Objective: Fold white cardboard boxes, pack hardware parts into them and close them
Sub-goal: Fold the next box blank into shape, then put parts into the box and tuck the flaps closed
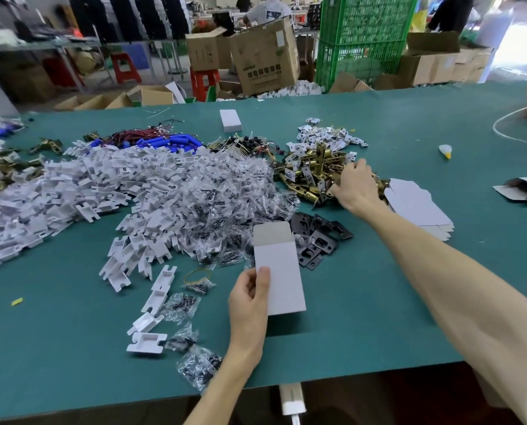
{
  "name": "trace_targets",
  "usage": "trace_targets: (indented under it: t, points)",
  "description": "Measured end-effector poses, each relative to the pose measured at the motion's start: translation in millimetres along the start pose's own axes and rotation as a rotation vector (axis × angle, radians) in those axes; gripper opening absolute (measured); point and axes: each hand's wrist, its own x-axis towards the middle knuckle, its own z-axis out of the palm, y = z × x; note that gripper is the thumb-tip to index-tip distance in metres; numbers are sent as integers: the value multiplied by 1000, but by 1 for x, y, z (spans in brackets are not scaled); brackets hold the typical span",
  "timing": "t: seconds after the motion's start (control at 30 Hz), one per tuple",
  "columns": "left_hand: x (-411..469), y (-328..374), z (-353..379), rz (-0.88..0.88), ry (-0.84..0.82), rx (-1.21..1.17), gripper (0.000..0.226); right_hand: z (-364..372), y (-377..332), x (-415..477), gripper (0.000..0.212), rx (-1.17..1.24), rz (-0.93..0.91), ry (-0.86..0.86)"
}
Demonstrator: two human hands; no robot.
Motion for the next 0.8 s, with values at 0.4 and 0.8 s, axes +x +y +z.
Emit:
trace_targets:
  t: [0.4,0.8]
  points:
    - [-2,6,1,1,-13,13,40,24,-17,-22,68,47,173,-230]
    - [-1,3,1,8,-25,-1,38,27,-14,-25,41,354,340,-229]
